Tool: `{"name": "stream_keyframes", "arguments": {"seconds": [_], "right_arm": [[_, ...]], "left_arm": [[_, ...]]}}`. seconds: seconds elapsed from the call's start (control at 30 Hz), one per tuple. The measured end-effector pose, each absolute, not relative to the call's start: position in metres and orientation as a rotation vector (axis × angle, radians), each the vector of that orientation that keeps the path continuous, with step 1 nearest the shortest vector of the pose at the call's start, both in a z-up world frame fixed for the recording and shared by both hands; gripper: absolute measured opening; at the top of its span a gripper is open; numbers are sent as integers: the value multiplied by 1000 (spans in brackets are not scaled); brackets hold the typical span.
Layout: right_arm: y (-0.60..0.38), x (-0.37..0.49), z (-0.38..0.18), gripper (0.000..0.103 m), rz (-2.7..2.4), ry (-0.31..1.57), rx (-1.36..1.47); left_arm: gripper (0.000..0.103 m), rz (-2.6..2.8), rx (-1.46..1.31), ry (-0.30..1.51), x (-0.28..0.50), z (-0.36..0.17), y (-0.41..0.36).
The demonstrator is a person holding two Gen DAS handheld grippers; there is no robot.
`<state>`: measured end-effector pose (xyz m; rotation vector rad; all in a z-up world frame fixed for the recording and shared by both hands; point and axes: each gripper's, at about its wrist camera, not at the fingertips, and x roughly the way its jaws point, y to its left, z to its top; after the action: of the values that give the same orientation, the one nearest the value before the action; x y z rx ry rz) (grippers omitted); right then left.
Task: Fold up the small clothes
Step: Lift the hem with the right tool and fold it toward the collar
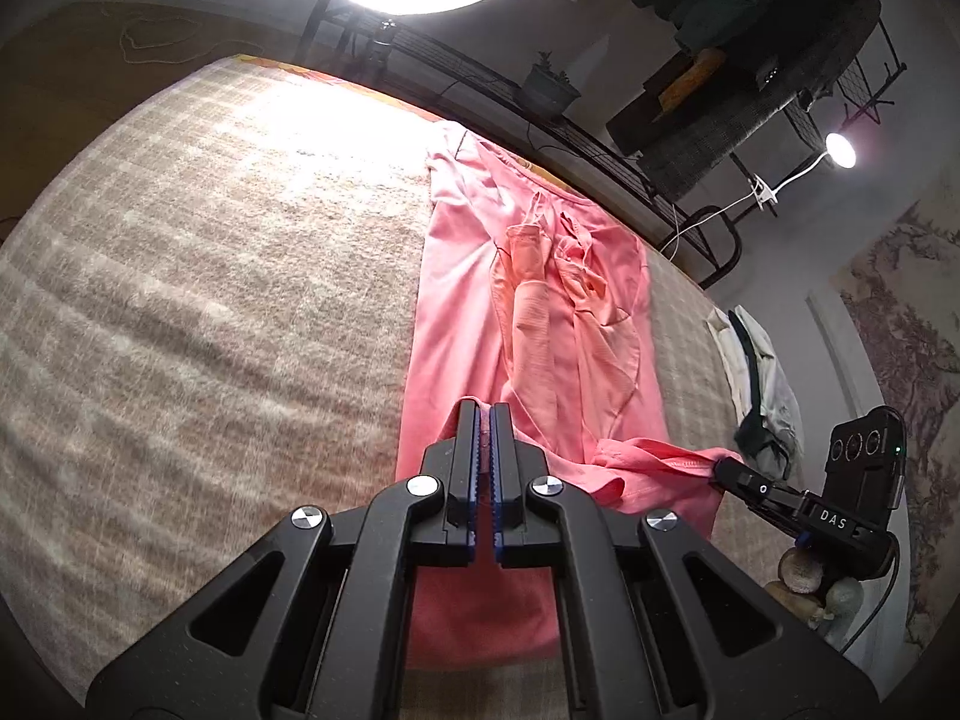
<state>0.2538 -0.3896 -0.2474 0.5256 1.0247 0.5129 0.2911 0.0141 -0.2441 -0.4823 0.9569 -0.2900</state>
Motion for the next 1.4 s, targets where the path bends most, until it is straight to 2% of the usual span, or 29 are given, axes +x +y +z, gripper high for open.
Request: {"name": "stream_keyframes", "arguments": {"seconds": [0.57,0.63,0.7,0.77,0.87,1.0,1.07,1.2,1.4], "right_arm": [[-400,288,-267,3,442,1039,552],[-400,290,-265,10,438,1043,543],[-401,291,-262,32,421,1054,523],[-403,287,-251,31,416,1021,485],[-398,280,-237,23,495,999,426],[-378,271,-235,19,600,1032,313],[-365,271,-242,18,627,1064,261],[-347,267,-258,18,646,1105,180],[-344,280,-272,18,588,1112,195]], "left_arm": [[1,-233,-442,972,336,-266,5],[5,-220,-437,982,339,-265,6],[28,-215,-434,960,336,-259,11],[29,-230,-414,927,330,-251,13],[29,-280,-347,926,320,-245,8],[27,-399,-318,1019,311,-258,-6],[23,-418,-249,1064,307,-267,-19],[22,-442,-175,1127,309,-281,-37],[22,-388,-119,1076,331,-279,-54]]}}
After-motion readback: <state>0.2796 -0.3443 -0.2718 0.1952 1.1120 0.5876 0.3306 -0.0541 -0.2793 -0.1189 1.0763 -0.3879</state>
